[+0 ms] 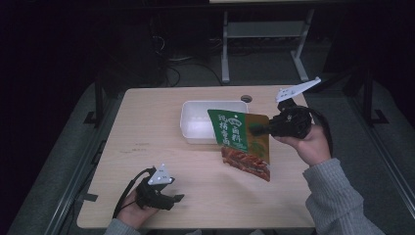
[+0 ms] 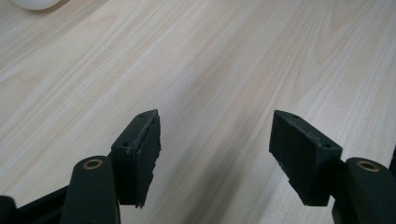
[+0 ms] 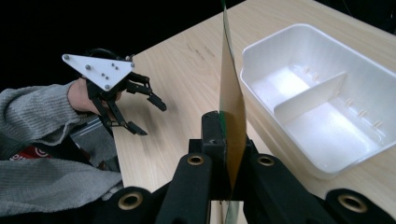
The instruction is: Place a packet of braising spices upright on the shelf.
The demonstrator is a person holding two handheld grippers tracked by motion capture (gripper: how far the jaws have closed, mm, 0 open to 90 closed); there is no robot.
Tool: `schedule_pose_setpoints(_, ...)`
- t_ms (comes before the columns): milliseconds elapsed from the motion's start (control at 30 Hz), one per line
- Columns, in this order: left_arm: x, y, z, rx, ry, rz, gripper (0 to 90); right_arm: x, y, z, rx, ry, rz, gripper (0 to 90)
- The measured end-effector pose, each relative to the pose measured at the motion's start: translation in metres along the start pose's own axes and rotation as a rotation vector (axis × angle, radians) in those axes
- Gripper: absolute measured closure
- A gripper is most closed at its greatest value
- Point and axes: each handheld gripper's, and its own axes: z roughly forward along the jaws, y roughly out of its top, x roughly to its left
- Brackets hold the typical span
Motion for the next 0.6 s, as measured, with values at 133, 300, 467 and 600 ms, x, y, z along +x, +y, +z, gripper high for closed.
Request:
schedule_pose_setpoints(133, 0.001, -0.001, 0.000, -0.005, 0.003, -0.005, 32.6, 0.001, 0.007, -0.001, -0.017, -0.009, 0.000, 89.7)
schedule_pose_setpoints(300, 0.002, -0.001, -0.001, -0.007, 0.004, -0.007, 32.4, 0.002, 0.016, 0.000, -0.029, -0.018, -0.004, 89.7)
schedule_pose_setpoints(467, 0.003, -0.001, -0.001, -0.009, 0.005, -0.010, 32.4, 0.003, 0.024, 0.003, -0.039, -0.025, -0.006, 89.7)
schedule_pose_setpoints(600, 0.004, -0.002, -0.001, -0.010, 0.006, -0.013, 32.3, 0.003, 0.031, 0.005, -0.049, -0.032, -0.005, 89.7)
